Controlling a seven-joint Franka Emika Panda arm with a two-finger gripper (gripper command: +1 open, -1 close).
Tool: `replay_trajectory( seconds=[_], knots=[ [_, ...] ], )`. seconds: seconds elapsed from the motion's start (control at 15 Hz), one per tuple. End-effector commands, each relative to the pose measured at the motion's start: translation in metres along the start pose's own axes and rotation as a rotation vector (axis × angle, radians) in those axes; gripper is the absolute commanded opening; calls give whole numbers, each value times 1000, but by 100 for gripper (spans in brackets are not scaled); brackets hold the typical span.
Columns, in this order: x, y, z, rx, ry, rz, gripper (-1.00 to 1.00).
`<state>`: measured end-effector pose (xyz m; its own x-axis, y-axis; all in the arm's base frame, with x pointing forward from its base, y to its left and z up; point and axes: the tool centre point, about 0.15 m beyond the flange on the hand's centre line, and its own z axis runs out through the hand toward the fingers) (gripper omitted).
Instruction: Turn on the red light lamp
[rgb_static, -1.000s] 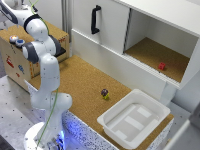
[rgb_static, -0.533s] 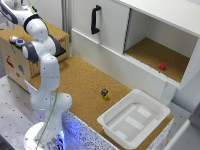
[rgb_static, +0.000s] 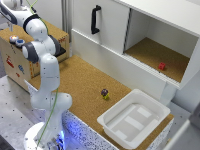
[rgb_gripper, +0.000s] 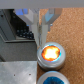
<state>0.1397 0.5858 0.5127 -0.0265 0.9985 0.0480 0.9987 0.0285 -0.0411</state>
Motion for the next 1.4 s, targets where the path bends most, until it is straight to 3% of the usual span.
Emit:
replay_trajectory(
  seconds=[0.0, 0.6, 0.87, 1.13, 1.33],
  knots=[
    [-7, 15, 30, -1, 23, 20, -100],
    [-4, 34, 65, 36, 50, 15, -100],
    [-2, 31, 79, 57, 27, 8, -100],
    [-8, 30, 50, 9, 19, 32, -100],
    [-9, 29, -1, -64, 36, 49, -100]
  ],
)
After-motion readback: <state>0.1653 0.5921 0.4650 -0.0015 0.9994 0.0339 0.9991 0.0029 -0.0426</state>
